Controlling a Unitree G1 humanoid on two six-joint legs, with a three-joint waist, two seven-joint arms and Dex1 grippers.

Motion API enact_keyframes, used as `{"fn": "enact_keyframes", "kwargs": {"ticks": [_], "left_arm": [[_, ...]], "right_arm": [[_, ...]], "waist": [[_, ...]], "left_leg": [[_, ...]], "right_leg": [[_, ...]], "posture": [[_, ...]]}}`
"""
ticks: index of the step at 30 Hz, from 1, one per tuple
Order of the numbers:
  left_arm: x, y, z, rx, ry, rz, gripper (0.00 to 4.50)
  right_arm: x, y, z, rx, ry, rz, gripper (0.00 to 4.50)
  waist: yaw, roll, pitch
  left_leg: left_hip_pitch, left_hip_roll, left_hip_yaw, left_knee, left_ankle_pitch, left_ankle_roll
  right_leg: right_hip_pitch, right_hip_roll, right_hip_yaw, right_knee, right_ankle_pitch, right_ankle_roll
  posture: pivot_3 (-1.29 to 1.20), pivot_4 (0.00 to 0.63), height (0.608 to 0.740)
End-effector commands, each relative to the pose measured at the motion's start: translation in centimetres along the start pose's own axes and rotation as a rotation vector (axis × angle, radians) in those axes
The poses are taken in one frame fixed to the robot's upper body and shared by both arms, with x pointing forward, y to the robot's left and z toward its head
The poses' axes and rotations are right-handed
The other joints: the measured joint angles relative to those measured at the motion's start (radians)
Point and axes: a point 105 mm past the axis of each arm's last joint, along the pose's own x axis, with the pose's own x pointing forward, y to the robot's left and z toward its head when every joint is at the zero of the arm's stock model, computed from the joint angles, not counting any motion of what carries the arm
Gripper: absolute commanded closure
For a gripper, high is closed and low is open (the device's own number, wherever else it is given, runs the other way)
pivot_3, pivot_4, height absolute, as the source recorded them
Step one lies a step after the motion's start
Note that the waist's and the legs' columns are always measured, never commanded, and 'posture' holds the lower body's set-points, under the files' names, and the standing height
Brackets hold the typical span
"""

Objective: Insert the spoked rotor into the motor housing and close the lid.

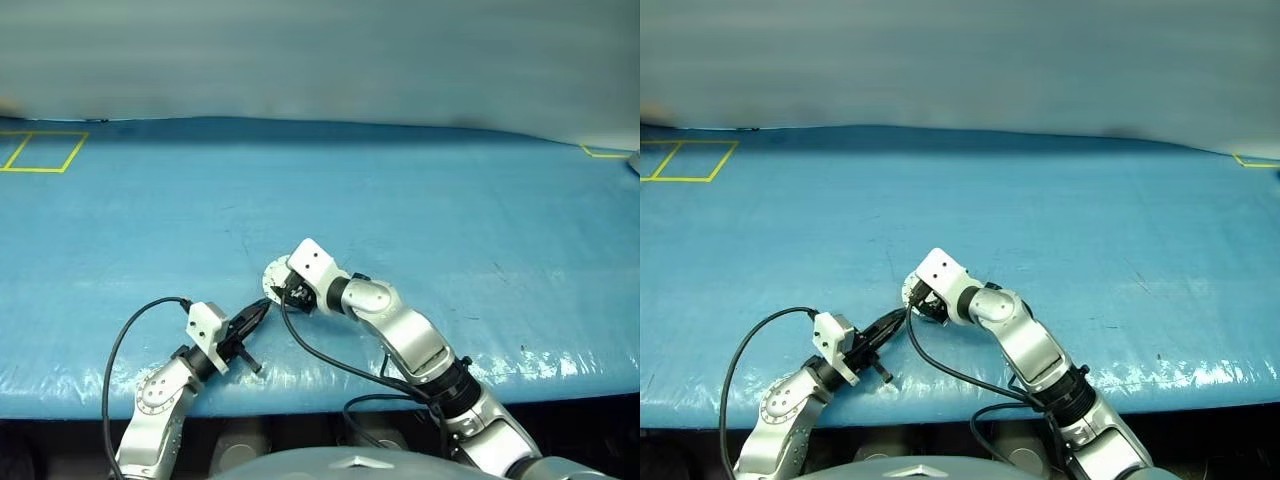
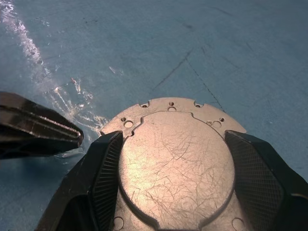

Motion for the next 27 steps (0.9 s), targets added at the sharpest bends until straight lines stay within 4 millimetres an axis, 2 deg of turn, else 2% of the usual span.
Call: {"fn": "enact_keyframes", "kwargs": {"ticks": [1, 4, 6, 11, 14, 20, 27], "left_arm": [[0.4, 2.7, 2.3, -0.034, -0.066, 0.152, 4.50], [1.2, 4.5, 3.6, -0.126, -0.060, 0.250, 4.50], [1.6, 4.8, 3.7, -0.210, -0.018, 0.257, 4.50], [3.5, 3.6, 4.4, -0.381, 0.076, 0.125, 4.50], [4.3, 3.5, 4.1, -0.421, 0.117, 0.090, 4.50], [5.2, 2.8, 3.4, -0.449, 0.188, 0.025, 4.50], [5.2, 2.0, 2.0, -0.439, 0.272, -0.013, 4.50]], "right_arm": [[0.0, -0.3, -3.1, 0.037, 0.115, -0.017, 1.46], [0.1, -0.3, -3.1, 0.040, 0.114, -0.015, 1.46], [0.1, -0.3, -3.1, 0.041, 0.114, -0.015, 1.46], [0.2, 0.0, -3.1, 0.068, 0.112, -0.003, 1.46], [0.2, -0.1, -3.0, 0.066, 0.111, -0.004, 1.46], [0.2, -0.3, -3.0, 0.068, 0.111, -0.016, 1.46], [0.1, -0.2, -3.1, 0.073, 0.115, -0.019, 1.46]], "waist": [[0.000, 0.000, 0.000], [0.000, -0.002, -0.001], [0.000, -0.002, -0.001], [0.000, -0.002, -0.001], [-0.001, -0.002, -0.001], [-0.001, -0.002, -0.001], [-0.001, -0.002, -0.001]], "left_leg": [[0.000, 0.000, 0.000, 0.000, 0.000, 0.000], [0.000, 0.000, 0.000, 0.000, 0.000, 0.000], [0.000, 0.000, 0.000, 0.000, 0.000, 0.000], [0.004, 0.000, 0.000, 0.000, 0.000, 0.000], [0.005, 0.000, -0.001, 0.000, 0.000, 0.000], [0.005, -0.001, -0.001, -0.002, 0.000, 0.000], [0.005, -0.001, -0.002, -0.002, 0.000, 0.000]], "right_leg": [[0.000, 0.000, 0.000, 0.000, 0.000, 0.000], [0.001, 0.000, 0.000, 0.000, 0.000, 0.001], [0.004, 0.001, -0.001, 0.000, 0.001, 0.002], [0.009, 0.001, -0.002, -0.001, 0.001, 0.002], [0.011, 0.001, -0.003, -0.001, 0.001, 0.002], [0.011, 0.001, -0.003, -0.002, 0.000, 0.001], [0.011, 0.000, 0.000, -0.002, -0.001, 0.000]], "posture": [[0.00, 0.150, 0.740], [0.00, 0.150, 0.740], [0.00, 0.150, 0.740], [0.00, 0.150, 0.740], [0.00, 0.150, 0.740], [0.00, 0.150, 0.740], [0.00, 0.150, 0.740]]}}
